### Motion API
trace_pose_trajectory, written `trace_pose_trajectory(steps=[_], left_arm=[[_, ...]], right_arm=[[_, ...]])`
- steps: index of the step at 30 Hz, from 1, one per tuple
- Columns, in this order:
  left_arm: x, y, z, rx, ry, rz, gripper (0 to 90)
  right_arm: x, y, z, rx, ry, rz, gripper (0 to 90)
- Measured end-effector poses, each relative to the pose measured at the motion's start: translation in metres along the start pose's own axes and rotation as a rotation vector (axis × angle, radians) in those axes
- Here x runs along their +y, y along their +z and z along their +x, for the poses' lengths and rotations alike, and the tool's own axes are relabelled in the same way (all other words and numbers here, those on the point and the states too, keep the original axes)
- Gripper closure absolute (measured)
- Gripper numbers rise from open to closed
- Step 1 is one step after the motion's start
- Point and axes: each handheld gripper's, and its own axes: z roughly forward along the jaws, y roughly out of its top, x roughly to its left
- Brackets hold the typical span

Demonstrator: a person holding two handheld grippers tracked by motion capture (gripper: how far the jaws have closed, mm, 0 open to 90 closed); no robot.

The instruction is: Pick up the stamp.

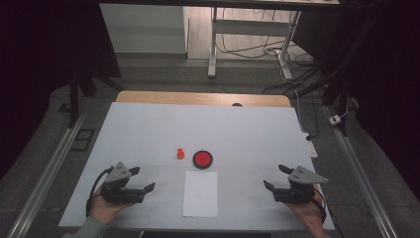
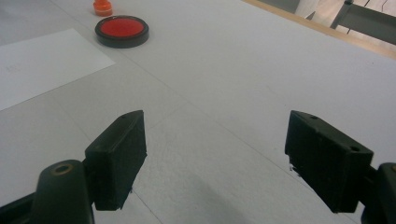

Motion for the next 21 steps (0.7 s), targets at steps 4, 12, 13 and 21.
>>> trace_pose_trajectory(steps=[4,12,13,21], left_arm=[[-0.0004,-0.0001,0.0000,-0.002,0.003,0.007,17.5],[-0.0023,-0.0006,0.0015,0.000,0.009,0.010,17.4],[-0.0026,-0.0007,0.0017,0.001,0.008,0.010,17.4],[-0.0014,-0.0011,0.0020,0.014,0.013,0.000,17.4]], right_arm=[[-0.0011,0.0002,0.0005,0.002,0.003,0.003,22.1],[-0.0022,0.0033,-0.0004,0.017,0.012,0.016,24.1],[-0.0024,0.0032,-0.0005,0.014,0.009,0.019,24.2],[-0.0038,0.0031,-0.0010,0.027,0.014,0.019,25.2]])
